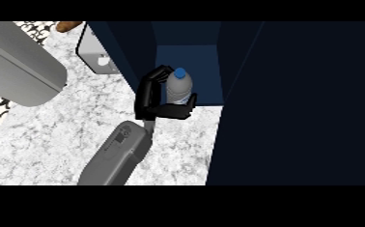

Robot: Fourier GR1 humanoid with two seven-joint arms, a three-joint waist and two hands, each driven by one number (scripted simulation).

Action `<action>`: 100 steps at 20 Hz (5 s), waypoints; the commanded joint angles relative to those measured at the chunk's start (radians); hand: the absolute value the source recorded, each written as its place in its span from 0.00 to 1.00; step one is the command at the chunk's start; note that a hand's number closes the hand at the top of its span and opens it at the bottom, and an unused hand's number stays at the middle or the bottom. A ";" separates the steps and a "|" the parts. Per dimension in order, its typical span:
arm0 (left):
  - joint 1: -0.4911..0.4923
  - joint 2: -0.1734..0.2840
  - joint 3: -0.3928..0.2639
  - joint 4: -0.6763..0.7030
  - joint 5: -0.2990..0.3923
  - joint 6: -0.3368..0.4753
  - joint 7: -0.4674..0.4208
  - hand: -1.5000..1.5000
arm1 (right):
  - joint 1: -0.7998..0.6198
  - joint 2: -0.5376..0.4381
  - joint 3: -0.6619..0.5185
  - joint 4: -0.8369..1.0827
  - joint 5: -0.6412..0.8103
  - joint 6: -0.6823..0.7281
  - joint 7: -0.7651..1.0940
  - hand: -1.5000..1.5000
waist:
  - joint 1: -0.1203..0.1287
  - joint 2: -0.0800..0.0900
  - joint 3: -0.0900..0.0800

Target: Pick up the bottled water, place it into the cabinet and close the cabinet

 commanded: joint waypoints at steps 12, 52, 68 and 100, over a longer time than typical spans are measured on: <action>-0.268 -0.004 -0.059 0.223 0.165 0.197 0.078 1.00 | 0.096 -0.095 -0.054 -0.179 -0.015 0.029 0.015 0.00 | -0.017 0.003 0.000; -0.648 -0.001 0.149 0.906 0.163 0.187 -0.208 0.00 | 0.131 -0.096 -0.123 -0.090 -0.146 0.106 -0.138 0.00 | -0.060 0.030 -0.001; -0.602 -0.004 0.127 0.732 0.227 -0.184 -0.217 0.00 | 0.100 -0.063 -0.119 -0.086 -0.080 0.093 -0.109 0.00 | -0.037 0.011 -0.001; 0.436 0.312 -0.110 -0.591 0.195 -0.091 0.035 1.00 | -0.051 -0.089 0.166 -0.084 -0.001 0.185 0.173 1.00 | 0.029 -0.004 -0.001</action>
